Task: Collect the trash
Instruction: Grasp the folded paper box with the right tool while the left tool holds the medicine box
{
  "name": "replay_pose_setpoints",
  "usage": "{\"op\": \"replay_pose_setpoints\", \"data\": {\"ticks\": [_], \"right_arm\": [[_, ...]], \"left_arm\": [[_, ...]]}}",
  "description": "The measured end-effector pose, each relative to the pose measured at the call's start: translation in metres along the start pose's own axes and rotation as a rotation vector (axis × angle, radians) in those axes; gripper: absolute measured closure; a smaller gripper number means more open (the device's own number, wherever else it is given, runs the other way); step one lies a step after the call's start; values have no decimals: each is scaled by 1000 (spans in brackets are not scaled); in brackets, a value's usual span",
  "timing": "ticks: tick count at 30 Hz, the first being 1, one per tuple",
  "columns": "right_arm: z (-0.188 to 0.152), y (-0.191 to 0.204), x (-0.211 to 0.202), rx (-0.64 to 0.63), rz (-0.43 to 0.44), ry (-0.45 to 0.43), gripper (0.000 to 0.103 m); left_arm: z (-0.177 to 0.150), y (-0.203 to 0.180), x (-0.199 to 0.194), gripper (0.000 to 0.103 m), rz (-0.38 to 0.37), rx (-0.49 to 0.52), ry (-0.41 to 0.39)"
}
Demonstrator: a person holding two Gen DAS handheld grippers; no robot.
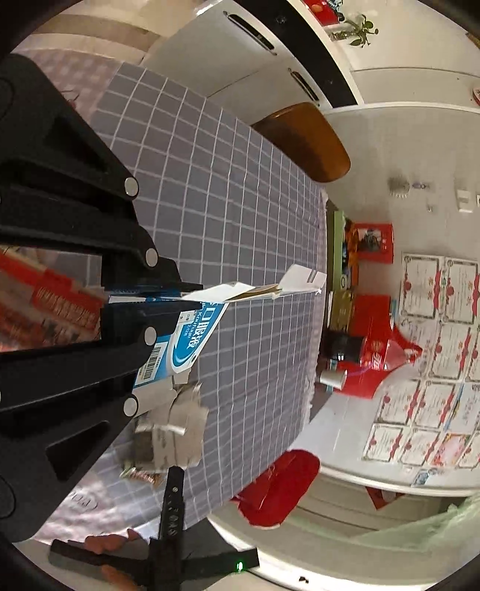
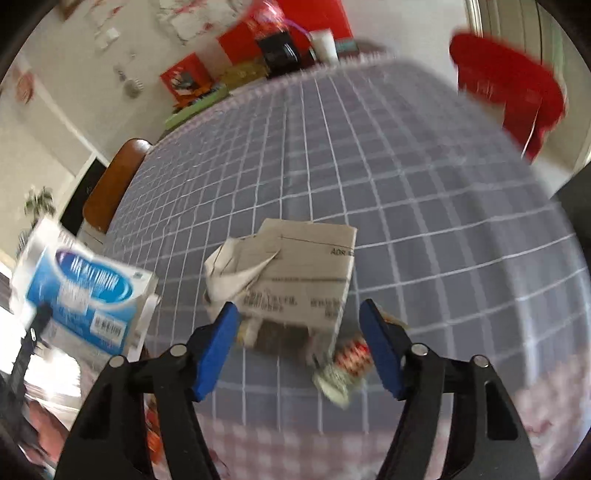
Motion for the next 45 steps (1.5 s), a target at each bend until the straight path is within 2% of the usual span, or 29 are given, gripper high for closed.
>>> {"op": "replay_pose_setpoints", "data": {"ticks": [2,3,4,5,6,8,11,12,15,19,23,29,33,38,45], "right_arm": [[12,-9,15,44,-2,28,41],[15,-12,20,50,-17,35,47],[17,-15,27,59,-22,46,58],[16,-15,32,67,-11,63,85],[14,-16,36,74,-7,78,90],[9,-14,34,97,26,67,93],[-1,-12,11,84,1,-8,96],[-5,-10,2,76,-7,-31,97],[-20,-4,-38,59,-6,-113,99],[-46,1,-98,2,-72,-240,100],[-76,-6,-140,-18,-89,-292,100],[-131,-30,-191,-13,-134,-347,100],[-168,-46,-215,0,-116,-367,100],[-214,-83,-247,64,-155,-401,100],[-283,-134,-299,147,-189,-480,100]], "left_arm": [[1,3,4,100,9,7,0],[3,4,6,100,18,9,1],[3,5,8,100,24,9,0],[3,5,10,100,23,9,-2],[3,4,10,100,18,8,-3],[2,1,11,100,13,6,1],[1,-6,6,100,6,12,-11],[1,-9,2,100,-20,9,-16],[1,-19,-10,100,-55,4,-23],[-5,-39,-30,100,-82,27,-49],[-16,-64,-49,100,-128,48,-58],[-48,-111,-70,100,-218,95,-23],[-75,-149,-85,100,-251,154,-7],[-109,-200,-105,99,-303,240,5],[-161,-291,-140,99,-406,377,14]]}}
Point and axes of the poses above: each gripper's, at about its wrist camera, not at the fingertips, and x roughly the way its jaws point, y to its left, z to its top, the point moved 10 cm from there along x, roughly the way its jaws point, and after that the axes turned 10 degrees about y, right-handed, at the moved point
